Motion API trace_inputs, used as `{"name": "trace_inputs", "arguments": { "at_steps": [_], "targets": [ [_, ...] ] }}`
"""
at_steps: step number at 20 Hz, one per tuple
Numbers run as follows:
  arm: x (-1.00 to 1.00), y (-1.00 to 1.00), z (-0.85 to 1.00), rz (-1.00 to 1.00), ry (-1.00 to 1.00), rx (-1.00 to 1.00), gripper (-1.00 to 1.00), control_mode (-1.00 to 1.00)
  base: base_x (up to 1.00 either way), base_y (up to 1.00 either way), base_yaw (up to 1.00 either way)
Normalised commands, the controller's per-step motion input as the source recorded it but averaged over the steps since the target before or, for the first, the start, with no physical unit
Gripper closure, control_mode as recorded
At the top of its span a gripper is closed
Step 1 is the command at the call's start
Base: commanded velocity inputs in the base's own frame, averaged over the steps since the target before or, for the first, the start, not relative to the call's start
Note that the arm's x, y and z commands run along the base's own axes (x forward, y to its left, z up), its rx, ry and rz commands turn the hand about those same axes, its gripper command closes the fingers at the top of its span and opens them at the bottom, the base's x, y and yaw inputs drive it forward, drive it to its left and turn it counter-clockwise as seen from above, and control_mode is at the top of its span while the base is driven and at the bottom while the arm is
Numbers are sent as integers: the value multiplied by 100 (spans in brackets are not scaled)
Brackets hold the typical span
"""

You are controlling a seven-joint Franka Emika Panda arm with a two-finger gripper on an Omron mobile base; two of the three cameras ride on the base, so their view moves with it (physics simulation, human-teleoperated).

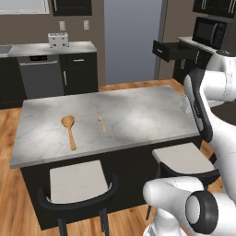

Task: Pick up the metallic utensils from the counter and place them in the open drawer. Make sure not to pick up any wooden utensils.

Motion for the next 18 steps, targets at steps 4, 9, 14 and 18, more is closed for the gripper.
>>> {"name": "trace_inputs", "arguments": {
  "at_steps": [4,9,14,18],
  "targets": [
    [-19,0,1,1,0,0,100,-100,0,0,0],
    [0,0,0,0,0,0,100,-100,0,0,0],
    [0,0,0,0,0,0,100,100,0,0,0],
    [0,0,0,0,0,0,100,100,-8,-18,-1]
  ]
}}
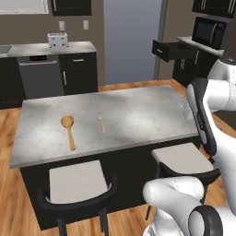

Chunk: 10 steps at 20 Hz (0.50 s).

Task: Pick up the metallic utensils from the counter and place them in the open drawer. Make sure not to pick up any wooden utensils.

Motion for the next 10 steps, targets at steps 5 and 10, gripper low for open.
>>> {"name": "trace_inputs", "arguments": {
  "at_steps": [5,10],
  "targets": [
    [0,0,0,0,0,0,100,100,-25,-61,-6],
    [0,0,0,0,0,0,100,100,0,-95,-1]
  ]
}}
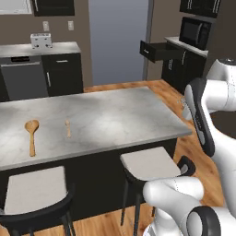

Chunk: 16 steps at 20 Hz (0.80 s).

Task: Pick up the metallic utensils from the counter and place them in the open drawer. Make sure not to pick up any wooden utensils.

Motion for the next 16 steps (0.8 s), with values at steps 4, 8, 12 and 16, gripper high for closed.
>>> {"name": "trace_inputs", "arguments": {
  "at_steps": [4,8,12,16],
  "targets": [
    [0,0,0,0,0,0,100,100,6,-100,0],
    [0,0,0,0,0,0,100,100,70,-96,0],
    [0,0,0,0,0,0,100,100,95,-87,2],
    [0,0,0,0,0,0,100,100,100,-51,9]
  ]
}}
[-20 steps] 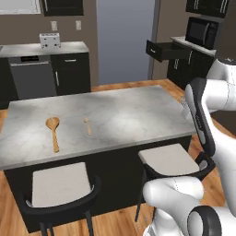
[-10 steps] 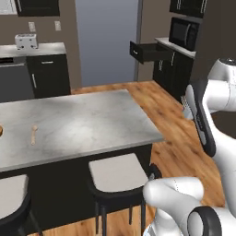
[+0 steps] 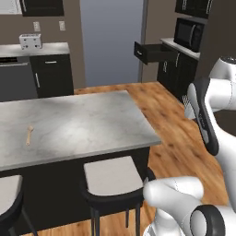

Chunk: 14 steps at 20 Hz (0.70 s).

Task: Pick up the metallic utensils from the counter and place them in the open drawer. Make sure not to pick up any wooden utensils.

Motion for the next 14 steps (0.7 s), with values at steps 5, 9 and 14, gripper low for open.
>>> {"name": "trace_inputs", "arguments": {
  "at_steps": [5,9,14],
  "targets": [
    [0,0,0,0,0,0,100,100,53,-82,4],
    [0,0,0,0,0,0,100,100,0,-100,-1],
    [0,0,0,0,0,0,100,100,0,-100,-3]
  ]
}}
